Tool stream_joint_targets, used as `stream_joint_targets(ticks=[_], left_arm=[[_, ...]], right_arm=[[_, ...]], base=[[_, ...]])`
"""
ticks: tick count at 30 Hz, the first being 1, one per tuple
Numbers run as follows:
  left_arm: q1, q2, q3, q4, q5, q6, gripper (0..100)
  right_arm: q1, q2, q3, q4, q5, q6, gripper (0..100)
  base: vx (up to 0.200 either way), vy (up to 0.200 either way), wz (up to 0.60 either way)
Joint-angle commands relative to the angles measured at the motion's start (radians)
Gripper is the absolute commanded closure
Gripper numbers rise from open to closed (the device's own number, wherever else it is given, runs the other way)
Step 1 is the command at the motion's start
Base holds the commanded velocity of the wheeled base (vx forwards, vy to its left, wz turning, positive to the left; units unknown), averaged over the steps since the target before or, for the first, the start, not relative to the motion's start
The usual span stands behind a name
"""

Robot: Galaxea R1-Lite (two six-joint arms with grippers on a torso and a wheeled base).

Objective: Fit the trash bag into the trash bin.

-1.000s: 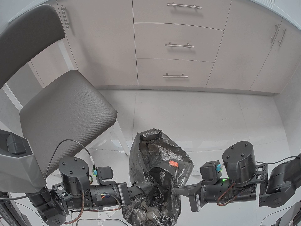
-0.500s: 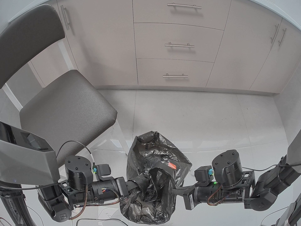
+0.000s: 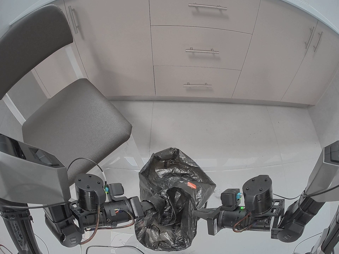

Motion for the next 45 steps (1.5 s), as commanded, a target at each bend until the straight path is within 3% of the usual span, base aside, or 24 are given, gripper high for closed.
stream_joint_targets(ticks=[1, 6, 7, 15, 21, 27, 30, 34, 35, 38, 42, 45], left_arm=[[0.006, 0.0, 0.0, 0.0, -0.001, 0.001, 100], [0.006, 0.001, 0.003, 0.0, -0.001, 0.003, 100], [0.006, 0.001, 0.003, 0.0, -0.001, 0.003, 100], [0.006, 0.004, 0.005, 0.0, -0.001, 0.003, 100], [0.005, -0.003, 0.008, 0.0, -0.002, 0.003, 100], [0.002, -0.003, 0.01, 0.0, -0.001, 0.003, 100], [0.0, -0.005, 0.01, 0.0, -0.001, 0.003, 100], [0.0, -0.003, 0.008, 0.0, -0.002, 0.003, 100], [0.0, -0.003, 0.008, 0.0, -0.002, 0.003, 100], [0.0, -0.003, 0.007, 0.0, -0.001, 0.003, 100], [0.0, -0.003, 0.007, -0.002, -0.001, 0.005, 100], [0.0, -0.003, 0.007, 0.0, -0.001, 0.005, 100]], right_arm=[[-0.004, 0.016, 0.022, -0.027, 0.017, -0.006, 100], [0.002, 0.038, 0.038, -0.039, 0.051, -0.024, 100], [0.003, 0.041, 0.038, -0.039, 0.051, -0.032, 0], [0.005, 0.045, 0.05, -0.043, 0.052, -0.052, 0], [-0.06, -0.045, 0.084, -0.174, 0.052, -0.044, 0], [-0.096, -0.123, 0.078, -0.178, 0.049, -0.038, 0], [-0.13, -0.093, 0.041, -0.186, 0.023, -0.019, 0], [-0.132, -0.025, -0.036, -0.186, -0.078, 0.048, 0], [-0.132, -0.025, -0.036, -0.186, -0.078, 0.048, 0], [-0.132, 0.03, -0.145, -0.131, -0.113, 0.033, 0], [-0.13, 0.053, -0.332, 0.096, -0.182, -0.009, 0], [-0.118, 0.09, -0.43, 0.145, -0.199, -0.033, 0]], base=[[0.0, 0.0, 0.0], [0.0, 0.0, 0.0], [0.0, 0.0, 0.0], [0.0, 0.0, 0.0], [0.0, 0.0, 0.0], [0.0, 0.0, 0.0], [0.0, 0.0, 0.0], [0.0, 0.0, 0.0], [0.0, 0.0, 0.0], [0.0, 0.0, 0.0], [0.0, 0.0, 0.0], [0.0, 0.0, 0.0]])
